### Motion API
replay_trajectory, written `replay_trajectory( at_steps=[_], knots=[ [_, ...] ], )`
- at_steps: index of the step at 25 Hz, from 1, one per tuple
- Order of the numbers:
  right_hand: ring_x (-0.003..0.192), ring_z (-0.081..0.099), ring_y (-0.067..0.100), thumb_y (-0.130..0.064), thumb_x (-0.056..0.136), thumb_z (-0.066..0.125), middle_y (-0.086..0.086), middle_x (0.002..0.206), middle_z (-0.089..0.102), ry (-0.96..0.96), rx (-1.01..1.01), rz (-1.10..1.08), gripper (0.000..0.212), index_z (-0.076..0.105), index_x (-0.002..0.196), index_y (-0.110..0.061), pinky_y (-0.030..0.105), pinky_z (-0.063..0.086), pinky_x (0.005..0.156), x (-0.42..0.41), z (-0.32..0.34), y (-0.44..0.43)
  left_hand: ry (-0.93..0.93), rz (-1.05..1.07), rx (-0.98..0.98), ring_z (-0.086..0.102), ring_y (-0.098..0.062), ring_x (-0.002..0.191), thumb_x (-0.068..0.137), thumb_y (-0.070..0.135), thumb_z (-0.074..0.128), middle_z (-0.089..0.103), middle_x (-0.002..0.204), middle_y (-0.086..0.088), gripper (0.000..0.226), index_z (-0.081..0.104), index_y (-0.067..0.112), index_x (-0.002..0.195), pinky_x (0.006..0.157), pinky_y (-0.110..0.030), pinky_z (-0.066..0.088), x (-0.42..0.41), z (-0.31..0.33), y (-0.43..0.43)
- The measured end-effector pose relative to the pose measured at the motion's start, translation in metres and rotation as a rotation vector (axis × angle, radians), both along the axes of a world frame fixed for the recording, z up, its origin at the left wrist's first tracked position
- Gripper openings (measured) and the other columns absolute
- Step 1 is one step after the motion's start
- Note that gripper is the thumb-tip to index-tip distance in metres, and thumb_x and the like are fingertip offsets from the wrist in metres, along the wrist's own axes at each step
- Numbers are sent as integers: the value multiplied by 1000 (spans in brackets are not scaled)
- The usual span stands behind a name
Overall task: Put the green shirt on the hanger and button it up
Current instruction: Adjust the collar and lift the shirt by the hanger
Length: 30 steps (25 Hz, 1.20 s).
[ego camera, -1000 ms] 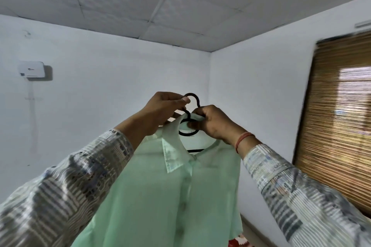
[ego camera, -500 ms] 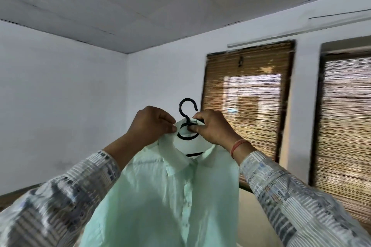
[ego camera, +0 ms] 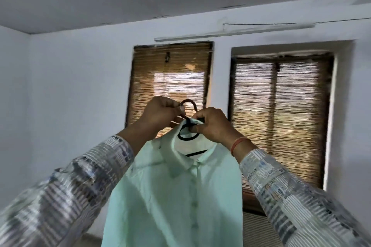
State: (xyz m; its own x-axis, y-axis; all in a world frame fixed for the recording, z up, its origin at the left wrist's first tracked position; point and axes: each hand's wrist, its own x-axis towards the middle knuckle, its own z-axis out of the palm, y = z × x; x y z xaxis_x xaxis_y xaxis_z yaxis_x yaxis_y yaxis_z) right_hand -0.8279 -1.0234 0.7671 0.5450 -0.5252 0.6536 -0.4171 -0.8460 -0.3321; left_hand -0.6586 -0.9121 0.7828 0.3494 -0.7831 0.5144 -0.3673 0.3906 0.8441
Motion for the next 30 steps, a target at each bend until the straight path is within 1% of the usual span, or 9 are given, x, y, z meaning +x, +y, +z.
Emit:
replay_trajectory(
  at_steps=[5,7,10,15,20,23,26,28,30],
  knots=[
    [98,68,22,-38,67,94,-5,99,77,-35,29,-339,28,83,92,-31,38,55,83,-81,-30,-56,-65,-279,165,75,-23,72,97,6,76,80,90,-15,6,80,2,94,63,-30,61,-64,-15,-97],
    [103,68,29,-29,70,94,5,105,78,-34,32,-416,32,85,100,-22,34,50,84,-110,-43,-76,-93,-386,201,71,-20,66,97,4,75,77,88,-15,6,79,-1,96,60,-27,61,-93,-23,-136],
    [109,66,36,-21,76,93,17,110,76,-10,22,-533,37,84,111,-11,26,34,79,-155,-64,-102,-119,-550,267,69,-19,67,97,3,76,77,87,-15,7,78,-3,100,64,-27,65,-142,-34,-185],
    [106,73,33,-23,91,79,14,111,81,-37,181,-792,21,84,110,-16,32,54,85,-249,-90,-117,-147,-793,281,72,-16,65,91,9,84,77,80,-9,8,78,8,86,70,-31,66,-247,-64,-246],
    [110,75,32,-10,95,62,11,118,80,-187,293,-974,30,82,116,-15,36,60,96,-354,-111,-128,-53,-936,203,68,-16,65,97,12,79,75,85,-12,8,77,4,100,57,-22,60,-378,-92,-291],
    [103,76,28,-19,98,61,7,114,81,-282,337,-1014,26,82,113,-20,38,61,91,-428,-115,-144,-47,-1010,162,63,-17,70,100,20,76,79,90,-10,12,80,9,99,59,-25,54,-469,-99,-320],
    [69,72,19,-18,100,62,5,90,79,-618,457,-911,21,82,106,-16,29,58,61,-497,-109,-152,-9,-1067,141,62,-18,74,100,23,76,78,85,-5,18,82,7,98,67,-33,51,-547,-93,-347],
    [71,71,19,-21,103,57,9,92,80,-776,532,-867,25,79,109,-12,30,57,66,-547,-103,-157,-2,-1106,142,62,-17,71,97,23,79,77,80,-1,15,83,8,96,68,-32,51,-604,-87,-364],
    [83,73,21,-36,100,58,5,97,81,-794,592,-845,27,78,109,-21,38,59,80,-592,-100,-163,16,-1128,136,65,-9,65,94,22,84,75,74,6,10,85,13,97,61,-23,53,-657,-83,-377]
  ],
)
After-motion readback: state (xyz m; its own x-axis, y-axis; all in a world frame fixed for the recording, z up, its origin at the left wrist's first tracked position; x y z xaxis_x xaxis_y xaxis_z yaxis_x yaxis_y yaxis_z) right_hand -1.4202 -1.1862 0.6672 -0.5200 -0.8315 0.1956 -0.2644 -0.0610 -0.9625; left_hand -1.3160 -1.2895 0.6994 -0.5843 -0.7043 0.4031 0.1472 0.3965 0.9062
